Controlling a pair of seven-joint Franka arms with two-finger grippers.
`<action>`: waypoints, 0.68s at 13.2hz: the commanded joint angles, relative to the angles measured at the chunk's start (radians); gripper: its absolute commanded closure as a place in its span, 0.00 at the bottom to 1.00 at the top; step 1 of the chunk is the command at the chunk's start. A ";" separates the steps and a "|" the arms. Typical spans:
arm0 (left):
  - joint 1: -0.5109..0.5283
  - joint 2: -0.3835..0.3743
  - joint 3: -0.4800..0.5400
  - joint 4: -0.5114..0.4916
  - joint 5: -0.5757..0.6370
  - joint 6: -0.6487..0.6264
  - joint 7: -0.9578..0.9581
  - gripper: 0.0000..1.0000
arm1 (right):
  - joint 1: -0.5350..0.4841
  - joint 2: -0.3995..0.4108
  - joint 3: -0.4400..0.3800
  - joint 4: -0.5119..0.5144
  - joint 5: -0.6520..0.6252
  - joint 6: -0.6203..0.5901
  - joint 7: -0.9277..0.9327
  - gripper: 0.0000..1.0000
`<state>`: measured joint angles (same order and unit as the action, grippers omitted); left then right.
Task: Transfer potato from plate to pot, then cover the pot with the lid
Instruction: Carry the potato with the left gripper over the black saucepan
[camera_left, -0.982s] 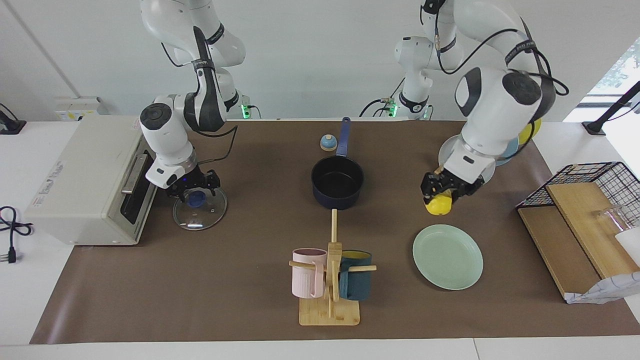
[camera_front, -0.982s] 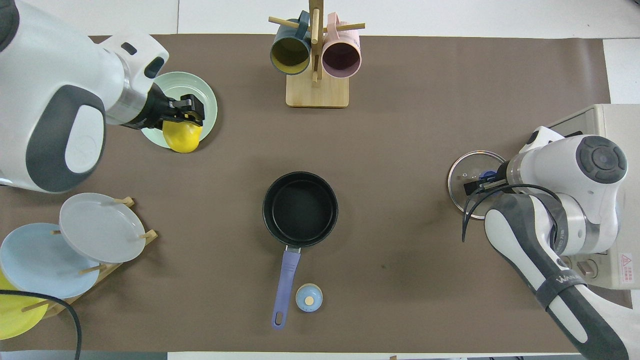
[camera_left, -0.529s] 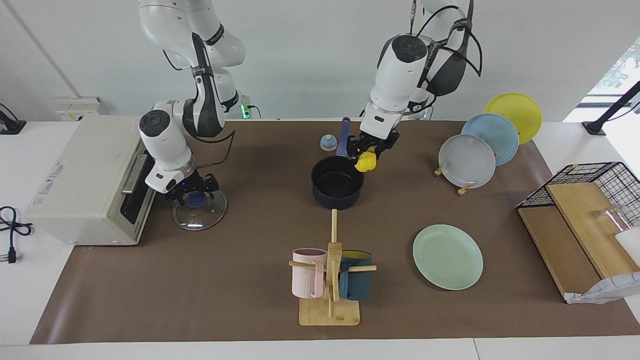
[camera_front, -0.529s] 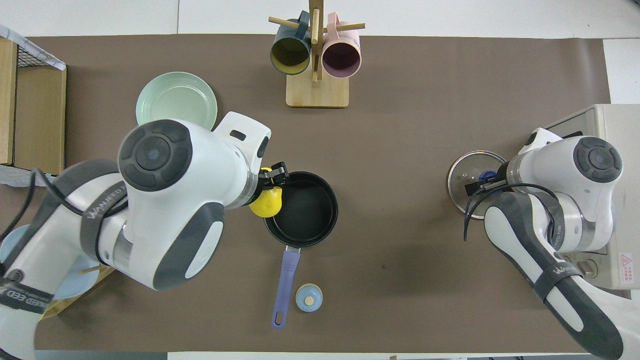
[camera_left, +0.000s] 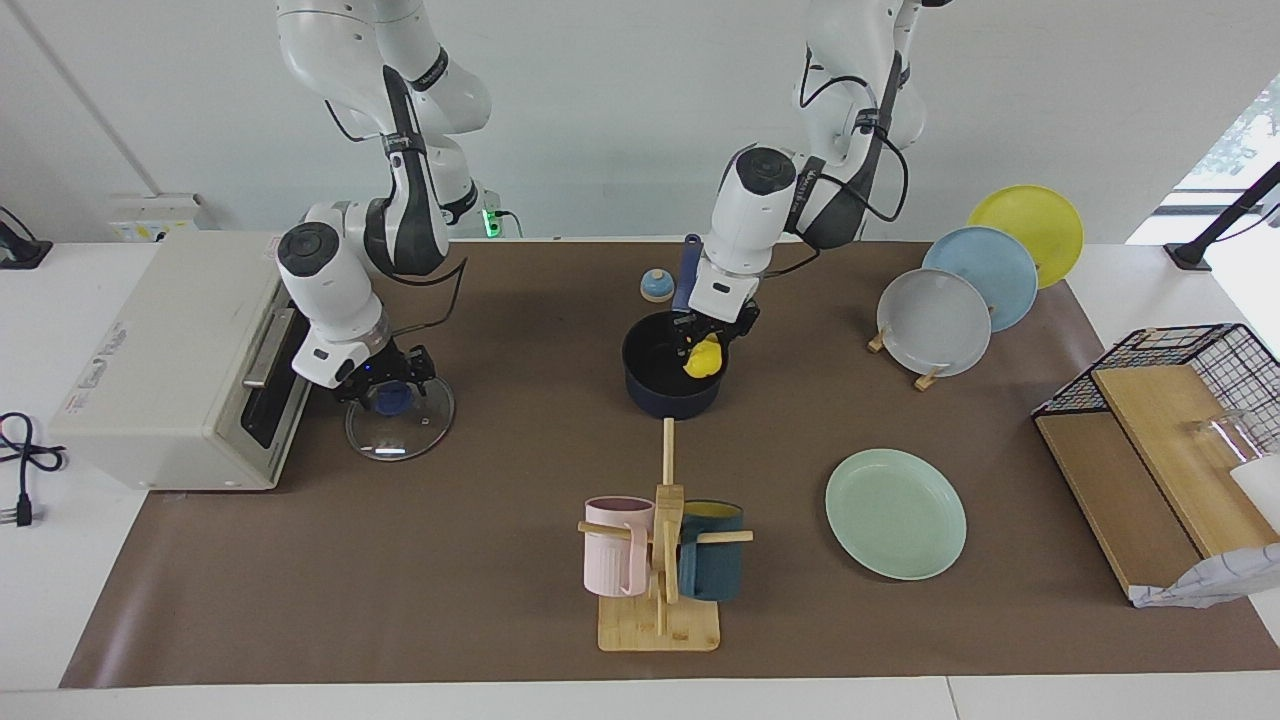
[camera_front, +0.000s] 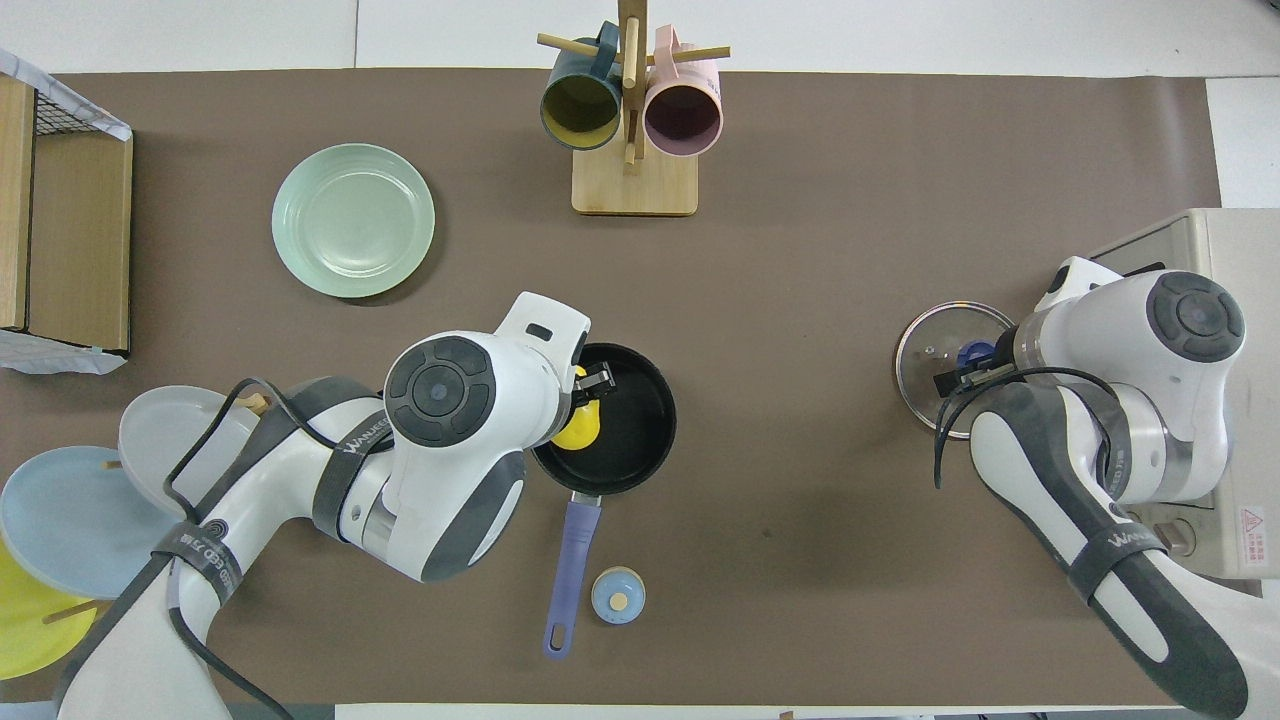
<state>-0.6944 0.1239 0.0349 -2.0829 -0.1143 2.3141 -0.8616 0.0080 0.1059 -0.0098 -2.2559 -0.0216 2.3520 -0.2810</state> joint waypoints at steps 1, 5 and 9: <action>-0.042 0.000 0.019 -0.023 -0.007 0.031 0.031 1.00 | -0.013 -0.002 0.005 0.022 0.011 -0.022 -0.053 0.15; -0.079 0.042 0.020 -0.025 0.014 0.050 0.055 1.00 | -0.017 0.003 0.005 0.032 0.011 -0.030 -0.075 0.29; -0.114 0.098 0.022 -0.025 0.028 0.083 0.053 1.00 | -0.016 0.003 0.005 0.042 0.011 -0.043 -0.075 0.39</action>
<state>-0.7798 0.2060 0.0360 -2.0931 -0.1031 2.3481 -0.8211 0.0050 0.1059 -0.0099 -2.2315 -0.0216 2.3322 -0.3240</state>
